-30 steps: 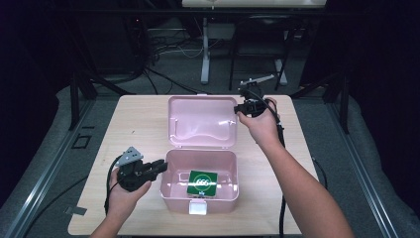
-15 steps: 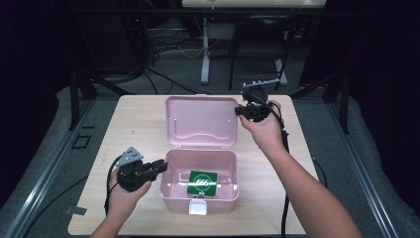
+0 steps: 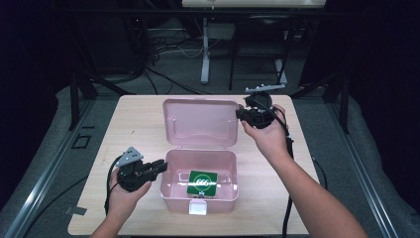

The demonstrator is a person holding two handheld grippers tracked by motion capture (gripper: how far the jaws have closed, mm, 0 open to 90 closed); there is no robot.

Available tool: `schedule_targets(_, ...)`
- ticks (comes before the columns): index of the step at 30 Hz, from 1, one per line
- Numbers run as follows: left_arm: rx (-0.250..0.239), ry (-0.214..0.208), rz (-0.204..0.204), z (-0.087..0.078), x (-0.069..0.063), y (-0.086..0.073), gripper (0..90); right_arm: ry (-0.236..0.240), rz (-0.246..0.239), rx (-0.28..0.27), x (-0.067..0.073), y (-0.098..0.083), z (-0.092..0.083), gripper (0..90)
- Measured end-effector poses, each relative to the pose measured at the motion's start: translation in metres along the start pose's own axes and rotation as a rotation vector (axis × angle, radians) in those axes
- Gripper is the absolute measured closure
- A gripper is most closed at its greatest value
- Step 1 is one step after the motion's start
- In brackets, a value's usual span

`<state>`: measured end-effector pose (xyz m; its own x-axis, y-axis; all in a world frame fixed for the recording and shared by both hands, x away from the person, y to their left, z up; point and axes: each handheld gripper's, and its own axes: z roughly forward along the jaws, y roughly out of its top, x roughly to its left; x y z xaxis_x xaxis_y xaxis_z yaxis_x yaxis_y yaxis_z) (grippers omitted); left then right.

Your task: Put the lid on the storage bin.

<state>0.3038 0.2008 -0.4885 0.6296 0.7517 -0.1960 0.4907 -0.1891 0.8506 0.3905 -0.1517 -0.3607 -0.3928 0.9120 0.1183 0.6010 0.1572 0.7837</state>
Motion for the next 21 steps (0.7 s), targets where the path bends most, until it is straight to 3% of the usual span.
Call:
schedule_targets(13, 0.002, -0.001, 0.002, 0.000, 0.000, 0.000, 76.1, -0.002, -0.050, -0.084, 0.009, -0.019, -0.018, 86.9)
schedule_targets(21, 0.002, -0.002, 0.003, 0.000, 0.000, 0.000, 76.2, 0.011, -0.053, -0.143, 0.011, -0.032, -0.025, 87.1)
